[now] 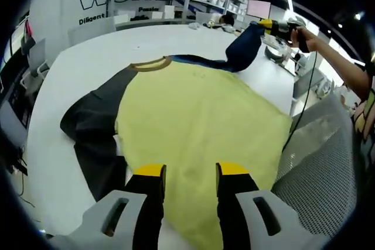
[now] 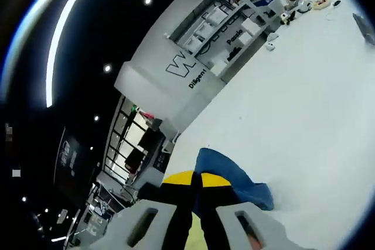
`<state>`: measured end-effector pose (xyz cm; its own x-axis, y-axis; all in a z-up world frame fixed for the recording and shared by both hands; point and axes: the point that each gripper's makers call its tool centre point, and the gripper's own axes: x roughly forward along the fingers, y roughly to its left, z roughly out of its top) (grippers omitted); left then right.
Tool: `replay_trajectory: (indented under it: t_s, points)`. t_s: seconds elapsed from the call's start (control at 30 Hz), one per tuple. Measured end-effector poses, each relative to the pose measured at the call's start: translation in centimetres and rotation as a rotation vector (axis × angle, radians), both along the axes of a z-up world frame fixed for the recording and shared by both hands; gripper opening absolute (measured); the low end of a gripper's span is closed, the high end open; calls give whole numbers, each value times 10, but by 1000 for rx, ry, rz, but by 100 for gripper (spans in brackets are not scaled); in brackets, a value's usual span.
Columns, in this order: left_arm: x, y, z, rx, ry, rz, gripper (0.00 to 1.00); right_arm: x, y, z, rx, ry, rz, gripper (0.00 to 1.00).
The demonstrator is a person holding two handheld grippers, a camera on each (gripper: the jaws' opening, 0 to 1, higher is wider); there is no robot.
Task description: Fold the garment on the visible template until the final outline fits inside the template.
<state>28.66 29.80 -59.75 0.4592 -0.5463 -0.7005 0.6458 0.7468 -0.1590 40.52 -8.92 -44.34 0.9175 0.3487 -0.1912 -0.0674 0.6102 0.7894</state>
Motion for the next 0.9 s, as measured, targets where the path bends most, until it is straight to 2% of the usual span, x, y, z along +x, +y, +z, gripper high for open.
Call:
replay_trajectory:
  t_s: [0.1,0.2,0.23,0.3,0.47,0.5,0.67,0.7,0.8,0.9]
  points:
    - [0,1,-1,5,2,1,29,12,-36,1,28,-6,-87,0]
    - [-1,4,-2,10,8,7,29,15,-53,6,48,-9,-117,0]
    - [-1,5,-2,17,10,7,29,14,-46,10,35,-15,-106,0]
    - [0,6,-1,27,-2,1,29,13,-49,15,-12,-26,-119,0]
    - [1,8,-1,27,-1,5,29,13,-43,16,-21,-19,-113,0]
    - [1,8,-1,26,-2,5,29,11,-31,17,-25,-19,-97,0]
    - [2,7,-1,16,-3,7,29,14,-14,18,-60,-17,-36,0]
    - [2,6,-1,16,-4,6,29,13,-2,22,-63,-19,-23,0]
    - [3,5,0,9,-15,3,29,16,1,21,-63,-23,5,0]
    - [2,1,3,-10,-15,-3,30,18,17,24,-33,-35,69,0]
